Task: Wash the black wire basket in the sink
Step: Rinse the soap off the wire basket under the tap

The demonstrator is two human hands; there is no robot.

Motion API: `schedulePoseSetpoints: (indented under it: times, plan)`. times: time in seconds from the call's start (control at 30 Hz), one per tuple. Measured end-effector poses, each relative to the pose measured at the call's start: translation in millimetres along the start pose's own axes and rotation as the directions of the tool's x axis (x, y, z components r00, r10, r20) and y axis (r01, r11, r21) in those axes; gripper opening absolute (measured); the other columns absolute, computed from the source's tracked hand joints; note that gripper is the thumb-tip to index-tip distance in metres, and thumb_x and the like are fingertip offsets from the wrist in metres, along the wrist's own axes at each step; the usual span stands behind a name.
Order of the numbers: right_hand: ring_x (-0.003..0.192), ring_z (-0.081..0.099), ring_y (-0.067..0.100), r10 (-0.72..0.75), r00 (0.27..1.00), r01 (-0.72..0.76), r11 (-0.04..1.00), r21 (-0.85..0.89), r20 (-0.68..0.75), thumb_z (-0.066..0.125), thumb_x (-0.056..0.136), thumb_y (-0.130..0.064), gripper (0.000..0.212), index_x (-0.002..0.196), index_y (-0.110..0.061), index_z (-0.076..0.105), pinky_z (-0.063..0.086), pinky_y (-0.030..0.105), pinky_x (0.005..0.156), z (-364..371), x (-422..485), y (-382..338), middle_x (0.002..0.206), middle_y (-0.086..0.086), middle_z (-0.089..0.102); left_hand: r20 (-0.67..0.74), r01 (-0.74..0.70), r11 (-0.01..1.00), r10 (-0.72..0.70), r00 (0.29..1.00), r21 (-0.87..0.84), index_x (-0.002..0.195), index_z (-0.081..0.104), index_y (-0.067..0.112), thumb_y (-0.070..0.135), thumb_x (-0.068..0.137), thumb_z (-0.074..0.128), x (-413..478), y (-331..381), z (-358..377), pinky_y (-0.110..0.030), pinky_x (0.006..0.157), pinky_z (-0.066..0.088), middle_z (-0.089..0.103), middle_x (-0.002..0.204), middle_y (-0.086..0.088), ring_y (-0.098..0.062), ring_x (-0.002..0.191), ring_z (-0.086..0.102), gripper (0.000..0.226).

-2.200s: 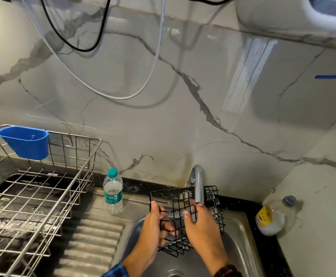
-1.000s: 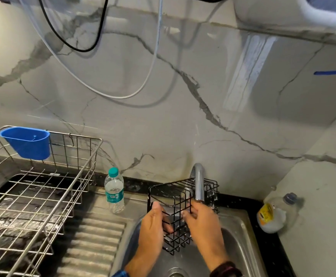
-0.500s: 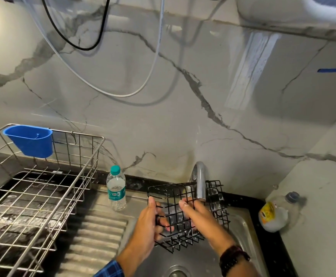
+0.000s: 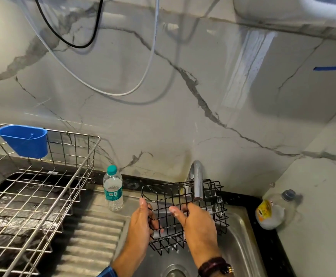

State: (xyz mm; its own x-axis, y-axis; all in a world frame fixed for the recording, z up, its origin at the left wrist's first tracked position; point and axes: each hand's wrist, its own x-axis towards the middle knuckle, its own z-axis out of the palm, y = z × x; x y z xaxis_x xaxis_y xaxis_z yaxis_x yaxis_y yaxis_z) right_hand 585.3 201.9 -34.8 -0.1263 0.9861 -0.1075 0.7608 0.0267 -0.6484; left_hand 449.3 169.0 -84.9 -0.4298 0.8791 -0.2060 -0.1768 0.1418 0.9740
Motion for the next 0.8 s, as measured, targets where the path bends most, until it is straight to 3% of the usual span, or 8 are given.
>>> schedulePoseSetpoints:
  times: [0.1, 0.17, 0.27, 0.33, 0.43, 0.5, 0.63, 0.8]
  plan:
    - [0.075, 0.064, -0.005, 0.100, 0.974, 0.005, 0.888, 0.459, -0.205, 0.066, 0.091, -0.036, 0.017, 0.107, -0.040, 0.063, 0.047, 0.009, 0.057, 5.6, -1.5, 4.3, 0.098, -0.018, 0.068, -0.029, -0.022, 0.999, 0.021, 0.999, -0.043, 0.087, 0.055, 0.001, 0.058, 0.095, 0.027, -1.5, 6.1, 0.2, -0.016, 0.040, 0.039, 0.055, 0.057, -0.004, -0.013, 0.049, 0.055, 0.064]
    - [0.075, 0.066, -0.009, 0.213, 0.922, 0.031, 0.791, 0.610, -0.323, 0.067, 0.092, -0.021, 0.016, 0.094, -0.037, 0.068, 0.050, 0.009, 0.056, 10.0, 0.1, 12.7, 0.090, -0.013, 0.073, -0.040, -0.003, 0.998, 0.001, 0.999, -0.067, 0.086, 0.054, 0.001, 0.059, 0.093, 0.027, -2.2, 6.0, -1.7, -0.017, 0.037, 0.036, 0.055, 0.056, -0.005, -0.017, 0.050, 0.058, 0.064]
    - [0.079, 0.065, 0.002, 0.100, 0.865, 0.061, 0.952, 0.300, -0.491, 0.064, 0.094, -0.026, 0.010, 0.095, -0.035, 0.067, 0.049, 0.014, 0.056, 14.0, 8.8, 31.4, 0.095, -0.012, 0.069, -0.008, 0.071, 0.992, -0.072, 0.997, -0.106, 0.089, 0.052, 0.005, 0.066, 0.089, 0.026, -5.0, 4.5, -3.1, -0.021, 0.038, 0.029, 0.055, 0.055, 0.000, -0.025, 0.057, 0.062, 0.067]
    - [0.092, 0.058, 0.006, -0.053, 0.877, 0.064, 0.998, 0.006, -0.477, 0.059, 0.094, -0.030, 0.011, 0.102, -0.028, 0.067, 0.053, 0.023, 0.071, 16.1, 19.8, 46.5, 0.105, -0.009, 0.061, 0.016, 0.134, 0.980, -0.133, 0.991, -0.148, 0.088, 0.050, 0.009, 0.068, 0.088, 0.028, -5.2, 3.4, -3.6, -0.020, 0.038, 0.027, 0.054, 0.054, 0.002, -0.024, 0.058, 0.060, 0.063]
    - [0.096, 0.055, 0.006, -0.248, 0.897, 0.157, 0.953, -0.261, -0.365, 0.045, 0.096, -0.039, 0.022, 0.103, -0.029, 0.064, 0.055, 0.039, 0.086, 4.6, 29.4, 61.6, 0.101, -0.013, 0.062, 0.087, 0.281, 0.919, -0.267, 0.960, -0.277, 0.084, 0.047, 0.016, 0.070, 0.087, 0.034, 1.6, 7.5, -7.6, -0.018, 0.035, 0.023, 0.051, 0.056, 0.001, -0.016, 0.049, 0.051, 0.056]
    - [0.100, 0.057, 0.012, -0.431, 0.850, 0.283, 0.858, -0.429, -0.302, 0.042, 0.095, -0.039, 0.027, 0.106, -0.030, 0.065, 0.053, 0.044, 0.086, -9.3, 29.7, 73.5, 0.106, -0.011, 0.066, 0.159, 0.378, 0.847, -0.343, 0.926, -0.373, 0.075, 0.045, 0.021, 0.072, 0.083, 0.041, 9.0, 14.5, -13.9, -0.017, 0.036, 0.017, 0.044, 0.059, 0.003, -0.009, 0.043, 0.037, 0.052]
    - [0.121, 0.052, 0.023, -0.669, 0.740, 0.535, 0.646, -0.544, -0.067, 0.047, 0.092, -0.038, 0.038, 0.123, -0.031, 0.068, 0.039, 0.053, 0.101, -41.5, 36.3, 97.6, 0.128, -0.002, 0.061, 0.206, 0.440, 0.797, -0.388, 0.898, -0.414, 0.073, 0.047, 0.021, 0.064, 0.093, 0.043, 23.6, 26.4, -28.1, -0.017, 0.038, 0.014, 0.041, 0.059, 0.003, -0.006, 0.036, 0.031, 0.048]
    - [0.114, 0.052, 0.003, -0.718, 0.689, 0.667, 0.576, -0.473, 0.096, 0.044, 0.097, -0.041, 0.028, 0.118, -0.038, 0.063, 0.028, 0.050, 0.112, -65.6, 50.0, 83.6, 0.121, -0.015, 0.058, 0.229, 0.453, 0.780, -0.391, 0.891, -0.432, 0.067, 0.045, 0.022, 0.063, 0.094, 0.044, 27.8, 28.5, -29.6, -0.016, 0.036, 0.013, 0.041, 0.060, 0.003, -0.007, 0.035, 0.030, 0.049]
